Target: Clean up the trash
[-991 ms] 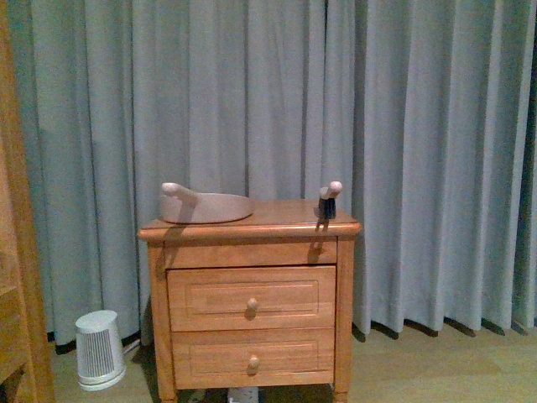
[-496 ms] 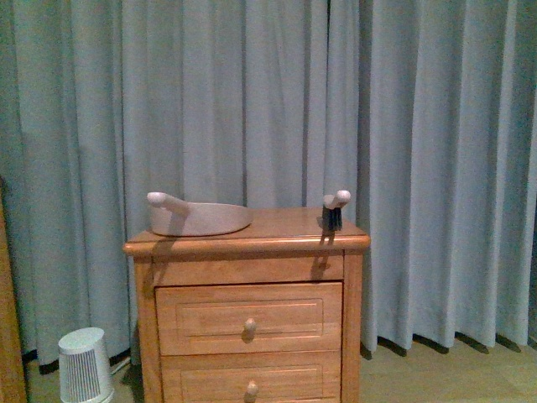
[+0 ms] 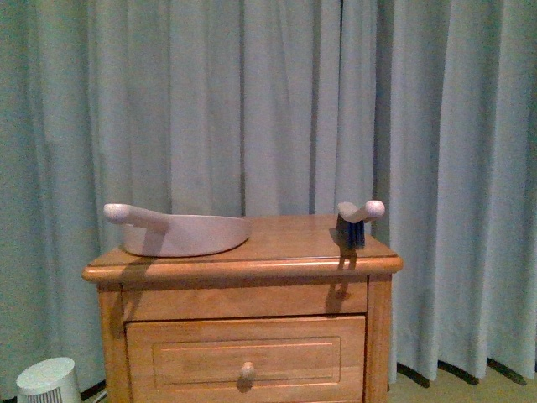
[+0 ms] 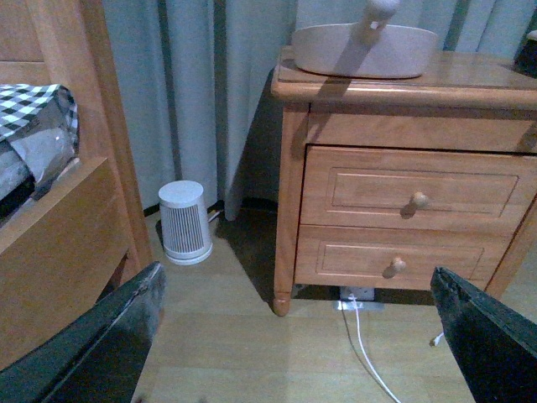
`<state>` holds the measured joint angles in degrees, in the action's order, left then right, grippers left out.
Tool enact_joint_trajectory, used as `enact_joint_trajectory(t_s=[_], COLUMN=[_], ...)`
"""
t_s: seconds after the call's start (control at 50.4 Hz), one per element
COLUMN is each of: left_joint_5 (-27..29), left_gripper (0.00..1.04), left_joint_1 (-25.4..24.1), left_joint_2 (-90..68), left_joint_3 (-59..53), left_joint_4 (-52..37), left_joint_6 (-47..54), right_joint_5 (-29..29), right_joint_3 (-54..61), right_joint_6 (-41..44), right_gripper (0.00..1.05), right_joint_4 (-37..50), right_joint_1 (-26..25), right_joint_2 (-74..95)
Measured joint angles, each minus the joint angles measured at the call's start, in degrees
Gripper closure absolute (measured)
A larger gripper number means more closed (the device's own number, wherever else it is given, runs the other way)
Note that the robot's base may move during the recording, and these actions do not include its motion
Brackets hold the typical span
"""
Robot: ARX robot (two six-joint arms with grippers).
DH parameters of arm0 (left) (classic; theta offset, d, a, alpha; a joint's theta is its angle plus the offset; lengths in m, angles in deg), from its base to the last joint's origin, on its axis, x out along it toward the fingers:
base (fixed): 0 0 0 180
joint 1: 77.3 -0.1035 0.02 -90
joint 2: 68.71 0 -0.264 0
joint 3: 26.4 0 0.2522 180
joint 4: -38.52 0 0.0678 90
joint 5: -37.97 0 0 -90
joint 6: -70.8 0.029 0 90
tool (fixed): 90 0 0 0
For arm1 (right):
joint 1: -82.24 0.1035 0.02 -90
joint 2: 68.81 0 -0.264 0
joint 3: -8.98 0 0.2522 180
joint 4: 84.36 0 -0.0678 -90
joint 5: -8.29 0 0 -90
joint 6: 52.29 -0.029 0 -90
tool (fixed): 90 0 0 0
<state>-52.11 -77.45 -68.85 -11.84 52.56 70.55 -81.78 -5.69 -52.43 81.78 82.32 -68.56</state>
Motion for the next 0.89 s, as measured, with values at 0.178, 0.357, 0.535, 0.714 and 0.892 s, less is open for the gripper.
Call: enact_joint_trajectory(t_s=[0.178,0.357,0.535,0.714,0.892], left_joint_5=[0.07,0.02,0.00,0.04,0.09], left_gripper=[0.08,0.08,0.08,0.08,0.08], left_joint_1=[0.00,0.02,0.02,0.02,0.02], left_joint_2=[0.07,0.04,0.04,0.07,0.07], left_joint_3=[0.00,0.00,0.00,0.00,0.00], left_joint_4=[0.00,0.00,0.00,0.00,0.00], left_joint_6=[0.00,0.00,0.00,0.00,0.00], right_joint_5=[0.04,0.09,0.09,0.04,0.02], right_joint_3=[0.00,0.00,0.00,0.00,0.00], right_joint_6=[-0.02,0.00,0.00,-0.02,0.00], right_gripper=[0.07,0.07,0.07,0.07,0.07], right_joint_4=[0.00,0.00,0.00,-0.02,-0.02], right_joint_1=[0.00,0.00,0.00,0.00,0.00], right_joint_2=[-0.02,0.00,-0.02,-0.02,-0.02])
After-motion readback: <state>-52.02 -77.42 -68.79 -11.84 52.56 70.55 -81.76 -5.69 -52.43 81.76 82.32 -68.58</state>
